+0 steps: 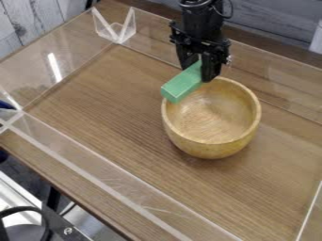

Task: Remove the green block from inside the brown bowl and put it on the table

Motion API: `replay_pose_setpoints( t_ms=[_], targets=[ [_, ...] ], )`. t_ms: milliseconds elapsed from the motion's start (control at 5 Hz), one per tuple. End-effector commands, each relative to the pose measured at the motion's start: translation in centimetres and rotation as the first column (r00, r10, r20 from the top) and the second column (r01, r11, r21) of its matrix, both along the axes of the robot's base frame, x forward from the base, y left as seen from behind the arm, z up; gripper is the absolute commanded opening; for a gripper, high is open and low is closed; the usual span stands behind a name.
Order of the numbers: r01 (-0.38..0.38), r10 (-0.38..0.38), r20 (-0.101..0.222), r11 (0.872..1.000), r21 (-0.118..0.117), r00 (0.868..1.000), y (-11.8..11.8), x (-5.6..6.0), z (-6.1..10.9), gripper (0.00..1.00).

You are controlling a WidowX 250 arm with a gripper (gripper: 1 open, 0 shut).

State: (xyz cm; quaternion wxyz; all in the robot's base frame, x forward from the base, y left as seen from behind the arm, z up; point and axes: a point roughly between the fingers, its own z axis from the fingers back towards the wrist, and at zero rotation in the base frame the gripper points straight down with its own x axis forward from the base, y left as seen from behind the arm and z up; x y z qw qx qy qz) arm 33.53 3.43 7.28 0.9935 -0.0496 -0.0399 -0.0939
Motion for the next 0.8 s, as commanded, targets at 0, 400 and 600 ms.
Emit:
replay_pose_setpoints(
  t_ms=[0,400,600],
  targets=[
    [-0.02,0.019,0.058,1.0,0.013,0.998,0.9,1.2,1.2,0.0],
    [-0.026,0.025,0.052,1.0,0.014,0.998,1.0,1.7,0.4,0.0],
    [-0.019,0.018,0.047,1.0,0.013,0.999,0.8,1.9,-0.2,0.0]
  ],
)
